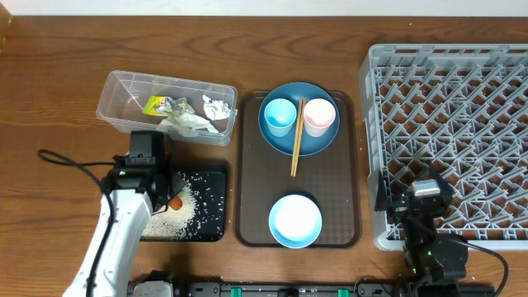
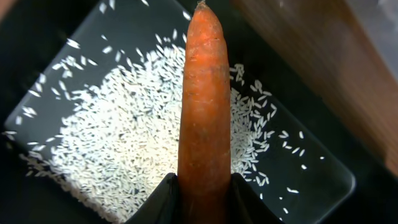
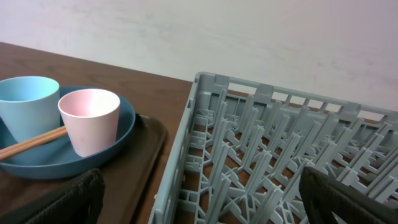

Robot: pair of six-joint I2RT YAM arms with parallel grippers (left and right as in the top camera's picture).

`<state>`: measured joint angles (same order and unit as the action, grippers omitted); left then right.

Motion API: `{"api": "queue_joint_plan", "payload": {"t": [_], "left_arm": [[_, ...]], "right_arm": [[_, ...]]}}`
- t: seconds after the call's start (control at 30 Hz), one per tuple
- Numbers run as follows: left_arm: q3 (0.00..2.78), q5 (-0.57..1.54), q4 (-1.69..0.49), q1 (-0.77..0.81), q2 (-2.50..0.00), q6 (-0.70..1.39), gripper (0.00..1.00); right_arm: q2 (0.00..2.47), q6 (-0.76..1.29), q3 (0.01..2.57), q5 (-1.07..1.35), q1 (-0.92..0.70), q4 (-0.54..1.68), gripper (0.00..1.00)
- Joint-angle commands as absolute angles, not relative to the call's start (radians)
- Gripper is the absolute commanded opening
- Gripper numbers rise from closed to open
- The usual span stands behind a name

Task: Sort waste into correct bins and load items into the dishwasher rack
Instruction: 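Carry the carrot left and release it onto the black rice tray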

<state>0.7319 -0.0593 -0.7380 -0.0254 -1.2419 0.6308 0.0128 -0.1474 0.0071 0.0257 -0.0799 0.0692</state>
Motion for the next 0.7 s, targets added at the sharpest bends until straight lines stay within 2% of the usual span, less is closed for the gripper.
{"api": "queue_joint_plan", "payload": {"t": [0.0, 0.07, 0.2, 0.3, 0.37, 0.5, 0.67], "left_arm": [[0.748, -0.040, -0.731, -0.030, -1.287, 0.621, 0.07], [0.748, -0.040, -0.726, -0.030, -1.309, 0.621, 0.08], [0.748, -0.041, -0.720, -0.030, -1.325, 0.621, 0.17], [0.752, -0.041, -0.722, -0.030, -1.309, 0.620, 0.41], [0.753, -0.041, -0.723, -0.030, -1.289, 0.620, 0.50], [0.767, -0.040, -0.729, -0.030, -1.226, 0.595, 0.59], [0.803, -0.008, -0.763, -0.030, -1.120, 0.566, 0.61]], "right_arm": [[0.011, -0.155, 0.006, 0.027, -0.066, 0.072, 0.99], [0.011, -0.155, 0.006, 0.027, -0.066, 0.072, 0.99], [0.011, -0.155, 0.006, 0.027, -0.066, 0.072, 0.99], [0.011, -0.154, 0.006, 0.027, -0.066, 0.072, 0.99], [0.011, -0.155, 0.006, 0.027, -0.066, 0.072, 0.99], [0.011, -0.154, 0.006, 0.027, -0.066, 0.072, 0.99], [0.011, -0.155, 0.006, 0.027, -0.066, 0.072, 0.99]]}}
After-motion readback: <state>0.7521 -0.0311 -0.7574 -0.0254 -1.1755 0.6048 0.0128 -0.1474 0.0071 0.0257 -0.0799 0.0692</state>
